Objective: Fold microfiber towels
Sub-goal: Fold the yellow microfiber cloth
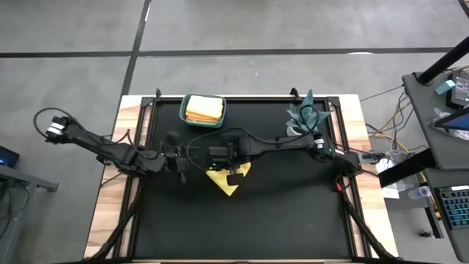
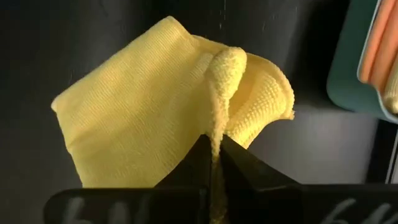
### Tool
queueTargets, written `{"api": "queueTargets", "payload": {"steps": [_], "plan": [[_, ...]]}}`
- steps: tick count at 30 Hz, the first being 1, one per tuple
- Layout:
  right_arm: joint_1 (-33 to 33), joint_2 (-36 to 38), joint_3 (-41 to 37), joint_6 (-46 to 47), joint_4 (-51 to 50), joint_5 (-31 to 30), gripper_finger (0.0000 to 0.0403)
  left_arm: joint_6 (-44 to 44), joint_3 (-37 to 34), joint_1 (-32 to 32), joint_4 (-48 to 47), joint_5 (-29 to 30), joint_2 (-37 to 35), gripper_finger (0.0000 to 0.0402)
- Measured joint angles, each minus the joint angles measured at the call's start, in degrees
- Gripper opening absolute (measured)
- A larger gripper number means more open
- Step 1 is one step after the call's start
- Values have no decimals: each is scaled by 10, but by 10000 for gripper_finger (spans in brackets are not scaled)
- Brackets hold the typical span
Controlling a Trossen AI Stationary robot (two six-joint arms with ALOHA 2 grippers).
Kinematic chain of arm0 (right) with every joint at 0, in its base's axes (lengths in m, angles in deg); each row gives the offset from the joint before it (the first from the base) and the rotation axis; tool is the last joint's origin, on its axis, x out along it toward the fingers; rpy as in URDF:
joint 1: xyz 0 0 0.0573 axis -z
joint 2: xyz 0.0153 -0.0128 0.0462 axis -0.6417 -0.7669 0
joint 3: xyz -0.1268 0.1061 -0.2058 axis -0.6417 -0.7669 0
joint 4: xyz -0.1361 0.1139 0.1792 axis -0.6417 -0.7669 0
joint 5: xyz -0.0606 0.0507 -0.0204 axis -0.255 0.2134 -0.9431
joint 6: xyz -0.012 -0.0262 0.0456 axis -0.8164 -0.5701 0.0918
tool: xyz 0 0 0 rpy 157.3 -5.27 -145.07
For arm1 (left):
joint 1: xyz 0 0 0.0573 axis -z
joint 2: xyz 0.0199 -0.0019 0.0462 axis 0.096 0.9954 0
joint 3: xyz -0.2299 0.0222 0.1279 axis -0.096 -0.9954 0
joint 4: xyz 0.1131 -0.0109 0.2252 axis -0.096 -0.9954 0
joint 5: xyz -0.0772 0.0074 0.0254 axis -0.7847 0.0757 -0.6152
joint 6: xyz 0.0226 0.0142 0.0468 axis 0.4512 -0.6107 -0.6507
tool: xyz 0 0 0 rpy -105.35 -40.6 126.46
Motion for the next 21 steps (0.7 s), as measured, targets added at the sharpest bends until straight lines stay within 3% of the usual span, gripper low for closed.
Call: {"api": "queueTargets", "payload": {"steps": [3, 8, 21], "plan": [[-3, 22, -31, 19, 1, 0, 13, 0, 0, 0, 11, -9, 8, 144], [-8, 75, -120, 43, 76, -18, 13, -5, 0, 0, 65, -78, 36, 144], [-9, 203, -347, 43, 330, -19, 13, -91, 13, -38, 252, -64, 190, 144]]}}
